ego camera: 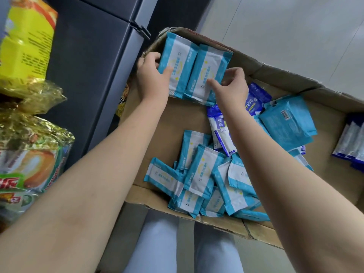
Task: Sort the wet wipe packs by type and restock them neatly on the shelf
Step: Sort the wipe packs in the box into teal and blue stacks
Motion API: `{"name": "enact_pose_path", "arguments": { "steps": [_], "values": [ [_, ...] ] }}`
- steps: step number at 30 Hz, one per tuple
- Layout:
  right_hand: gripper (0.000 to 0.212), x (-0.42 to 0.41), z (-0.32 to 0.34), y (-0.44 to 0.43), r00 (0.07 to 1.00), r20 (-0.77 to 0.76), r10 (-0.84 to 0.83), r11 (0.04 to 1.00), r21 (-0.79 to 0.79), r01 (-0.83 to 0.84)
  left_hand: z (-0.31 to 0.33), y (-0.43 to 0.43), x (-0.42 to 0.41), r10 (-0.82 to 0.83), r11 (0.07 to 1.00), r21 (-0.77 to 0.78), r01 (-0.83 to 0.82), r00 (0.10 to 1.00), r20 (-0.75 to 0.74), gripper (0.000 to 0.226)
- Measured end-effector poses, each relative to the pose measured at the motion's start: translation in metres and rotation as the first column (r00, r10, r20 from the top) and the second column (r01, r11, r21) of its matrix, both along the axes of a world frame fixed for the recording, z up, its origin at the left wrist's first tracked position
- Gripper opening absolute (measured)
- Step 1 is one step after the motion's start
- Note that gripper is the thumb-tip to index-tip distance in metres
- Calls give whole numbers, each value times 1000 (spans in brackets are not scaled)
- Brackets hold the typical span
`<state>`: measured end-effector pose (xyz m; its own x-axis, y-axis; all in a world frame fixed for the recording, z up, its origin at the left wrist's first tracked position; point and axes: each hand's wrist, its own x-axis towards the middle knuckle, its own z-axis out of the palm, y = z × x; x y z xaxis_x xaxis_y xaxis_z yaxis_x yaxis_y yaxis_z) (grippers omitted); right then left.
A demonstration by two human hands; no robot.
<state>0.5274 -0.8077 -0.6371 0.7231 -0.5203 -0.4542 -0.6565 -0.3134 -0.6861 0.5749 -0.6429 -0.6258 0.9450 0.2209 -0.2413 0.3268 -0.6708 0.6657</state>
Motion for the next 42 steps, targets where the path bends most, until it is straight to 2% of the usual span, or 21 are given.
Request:
{"name": "enact_pose_path", "arguments": {
  "steps": [4,7,10,13,15,17,19,21,24,26,28,30,32,33,36,39,42],
  "values": [
    [38,-19,7,-9,999,32,-7,1000,22,7,12,-1,-15,44,998,-54,-40,996,72,39],
    [33,-49,15,-26,997,20,73,997,34,-74,19,2,-55,48,994,-98,-40,995,87,33],
    [33,-83,20,-45,976,-60,209,971,136,-199,17,9,-117,35,993,-115,-38,999,-35,33],
    [38,-117,23,-52,913,-147,380,896,303,-324,18,16,-182,163,974,-109,-200,946,-280,40],
    [47,-133,22,-49,843,-157,514,838,301,-455,20,22,-218,263,947,-77,-311,893,-366,45],
    [56,-143,21,-43,787,-146,600,794,228,-563,20,25,-243,351,914,-51,-403,847,-399,52],
    [55,-150,23,-33,749,-144,646,762,176,-623,21,24,-257,436,854,-50,-517,766,-473,61],
    [49,-157,22,-19,723,-138,677,734,203,-648,17,22,-264,522,735,-69,-675,628,-577,65],
    [49,-170,19,-2,743,-156,651,742,339,-578,5,21,-257,552,495,-157,-855,448,-703,72],
    [52,-174,13,3,775,-167,609,773,345,-533,-12,27,-253,573,442,-113,-890,377,-728,88],
    [55,-172,11,6,798,-167,579,792,349,-501,-21,31,-249,589,398,-89,-913,329,-738,77],
    [58,-165,10,8,786,-174,593,788,327,-522,-16,29,-239,580,369,-132,-920,339,-741,43],
    [53,-157,13,11,792,-156,590,780,362,-510,-20,34,-232,577,386,-131,-913,350,-738,9],
    [49,-153,13,13,820,-127,558,779,419,-466,-20,38,-228,571,382,-140,-913,353,-741,4],
    [44,-146,15,20,860,-92,502,751,540,-380,-15,45,-216,487,341,-192,-920,347,-802,13],
    [44,-146,10,23,856,-105,506,760,524,-384,-14,50,-207,397,375,-197,-906,348,-849,19],
    [47,-151,3,28,844,-136,519,771,501,-393,-17,49,-196,386,402,-196,-894,359,-850,20]
  ]
}}
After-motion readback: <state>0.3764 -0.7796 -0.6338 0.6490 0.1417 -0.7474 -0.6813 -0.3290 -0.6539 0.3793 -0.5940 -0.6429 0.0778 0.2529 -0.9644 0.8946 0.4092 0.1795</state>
